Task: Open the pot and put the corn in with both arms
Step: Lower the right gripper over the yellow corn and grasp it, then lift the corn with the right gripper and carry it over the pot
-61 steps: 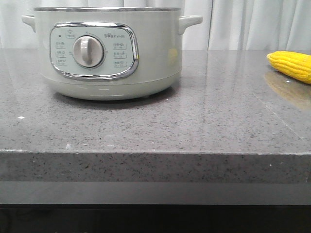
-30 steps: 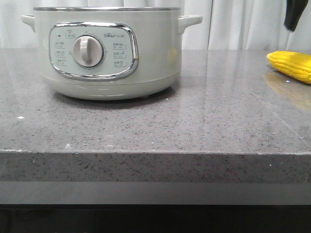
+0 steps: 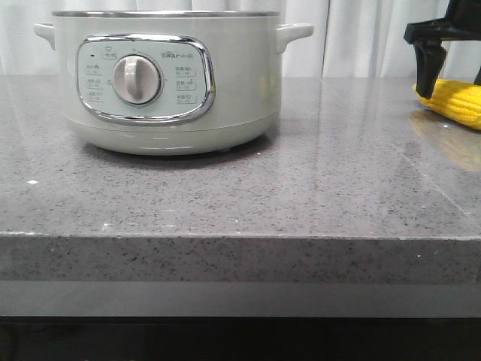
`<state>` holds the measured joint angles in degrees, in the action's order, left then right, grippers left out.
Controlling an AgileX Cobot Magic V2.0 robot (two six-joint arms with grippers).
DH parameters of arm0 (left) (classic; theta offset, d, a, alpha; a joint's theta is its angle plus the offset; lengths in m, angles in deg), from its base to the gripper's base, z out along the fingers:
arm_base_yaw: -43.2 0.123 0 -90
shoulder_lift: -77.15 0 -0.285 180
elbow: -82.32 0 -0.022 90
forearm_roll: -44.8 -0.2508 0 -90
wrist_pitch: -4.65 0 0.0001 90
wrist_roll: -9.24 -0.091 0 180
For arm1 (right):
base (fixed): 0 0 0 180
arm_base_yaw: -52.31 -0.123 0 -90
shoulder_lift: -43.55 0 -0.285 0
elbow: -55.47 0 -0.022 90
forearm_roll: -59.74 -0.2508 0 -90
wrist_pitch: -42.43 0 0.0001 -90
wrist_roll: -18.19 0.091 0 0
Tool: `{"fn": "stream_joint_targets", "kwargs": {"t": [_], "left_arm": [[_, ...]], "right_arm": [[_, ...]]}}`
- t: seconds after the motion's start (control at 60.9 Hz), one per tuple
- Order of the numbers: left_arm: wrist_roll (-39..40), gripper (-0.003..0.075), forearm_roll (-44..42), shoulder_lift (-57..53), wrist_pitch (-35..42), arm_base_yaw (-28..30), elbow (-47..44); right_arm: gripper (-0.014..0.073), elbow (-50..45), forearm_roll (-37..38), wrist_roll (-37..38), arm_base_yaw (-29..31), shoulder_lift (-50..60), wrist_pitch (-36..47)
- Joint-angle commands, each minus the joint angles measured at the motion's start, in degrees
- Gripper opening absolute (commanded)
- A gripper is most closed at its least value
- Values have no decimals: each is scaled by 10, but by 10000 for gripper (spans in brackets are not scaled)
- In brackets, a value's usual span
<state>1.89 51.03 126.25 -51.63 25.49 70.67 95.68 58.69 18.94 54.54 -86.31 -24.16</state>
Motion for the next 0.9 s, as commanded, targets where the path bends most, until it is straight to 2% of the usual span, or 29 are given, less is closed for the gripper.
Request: {"fn": "stream_joint_targets", "kwargs": {"t": [0.0, 0.23, 0.312, 0.345, 0.411, 0.493, 0.608, 0.887], "left_arm": [[2, 64, 10, -3, 85, 0, 20], [2, 64, 10, -3, 87, 0, 20], [2, 64, 10, -3, 88, 0, 20], [2, 64, 10, -3, 88, 0, 20], [2, 64, 10, -3, 88, 0, 20], [2, 64, 10, -3, 88, 0, 20], [2, 64, 10, -3, 88, 0, 20], [2, 64, 10, -3, 88, 0, 20]], "right_arm": [[610, 19, 1, -7, 8, 27, 8], [610, 19, 1, -7, 10, 24, 3], [577, 19, 1, -7, 10, 21, -4], [550, 19, 1, -7, 10, 20, -7], [428, 19, 1, -7, 10, 18, -13], [321, 19, 1, -7, 10, 18, -14], [232, 20, 1, -7, 10, 20, -15], [223, 41, 1, -7, 10, 32, -27]]}}
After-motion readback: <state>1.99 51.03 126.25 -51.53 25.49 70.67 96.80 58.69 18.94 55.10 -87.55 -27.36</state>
